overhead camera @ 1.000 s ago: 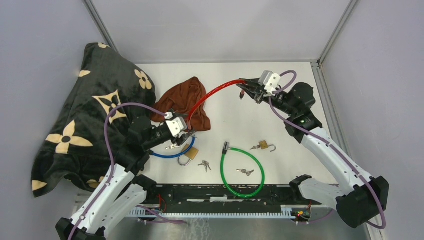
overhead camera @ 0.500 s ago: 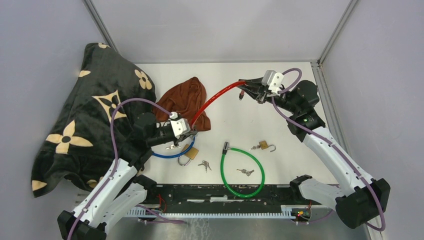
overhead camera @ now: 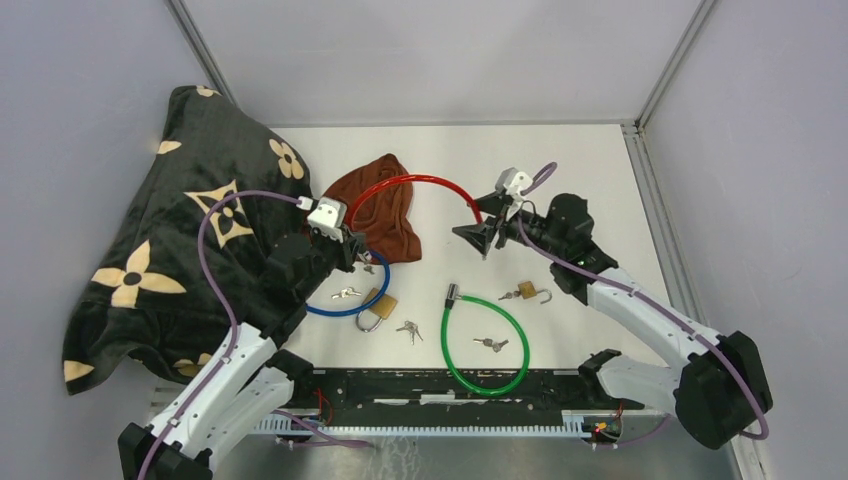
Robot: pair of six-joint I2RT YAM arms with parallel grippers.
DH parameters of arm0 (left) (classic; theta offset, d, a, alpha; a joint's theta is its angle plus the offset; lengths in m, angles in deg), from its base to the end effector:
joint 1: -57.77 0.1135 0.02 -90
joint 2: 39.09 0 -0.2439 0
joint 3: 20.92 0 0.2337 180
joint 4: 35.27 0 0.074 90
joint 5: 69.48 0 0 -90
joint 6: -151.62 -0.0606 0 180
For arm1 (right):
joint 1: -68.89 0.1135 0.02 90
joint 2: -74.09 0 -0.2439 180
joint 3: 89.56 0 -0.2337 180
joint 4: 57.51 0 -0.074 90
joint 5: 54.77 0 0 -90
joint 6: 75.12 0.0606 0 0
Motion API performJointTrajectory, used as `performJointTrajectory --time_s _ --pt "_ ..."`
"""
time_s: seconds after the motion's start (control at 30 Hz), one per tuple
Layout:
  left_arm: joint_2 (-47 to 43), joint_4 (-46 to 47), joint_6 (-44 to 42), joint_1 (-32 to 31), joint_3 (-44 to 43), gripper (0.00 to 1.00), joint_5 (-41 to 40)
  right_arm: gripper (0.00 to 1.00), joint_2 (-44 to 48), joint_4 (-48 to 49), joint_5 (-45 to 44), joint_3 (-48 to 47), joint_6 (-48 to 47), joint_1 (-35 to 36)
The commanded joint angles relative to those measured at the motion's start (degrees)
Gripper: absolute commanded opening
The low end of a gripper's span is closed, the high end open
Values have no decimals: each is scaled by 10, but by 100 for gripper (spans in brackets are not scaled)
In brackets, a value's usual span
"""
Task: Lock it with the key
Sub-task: Adjust the lock.
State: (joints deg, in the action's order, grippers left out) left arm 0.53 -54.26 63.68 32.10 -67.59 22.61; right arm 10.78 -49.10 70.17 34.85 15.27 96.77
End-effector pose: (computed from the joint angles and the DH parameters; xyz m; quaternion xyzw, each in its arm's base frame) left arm 0.1754 -0.0868 0.2699 0.1701 0.7579 -0.1646 0.6079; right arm 0.2186 0.1549 0.3015 -0.3667 0.6005 0.3703 0.6065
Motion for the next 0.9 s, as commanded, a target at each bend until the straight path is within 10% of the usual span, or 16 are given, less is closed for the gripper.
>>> performJointTrajectory --time_s 0.0,0.27,0.53,0.87 --pt "-9 53 137 0 6 2 -86 70 -17 2 -144 -12 10 52" --pt "-12 11 145 -1 26 2 -147 92 34 -40 -445 22 -23 104" --pt "-1 5 146 -5 40 2 -176 88 16 154 -276 117 -65 239" --pt "3 -2 205 -5 31 2 -144 90 -373 385 -235 -61 37 301"
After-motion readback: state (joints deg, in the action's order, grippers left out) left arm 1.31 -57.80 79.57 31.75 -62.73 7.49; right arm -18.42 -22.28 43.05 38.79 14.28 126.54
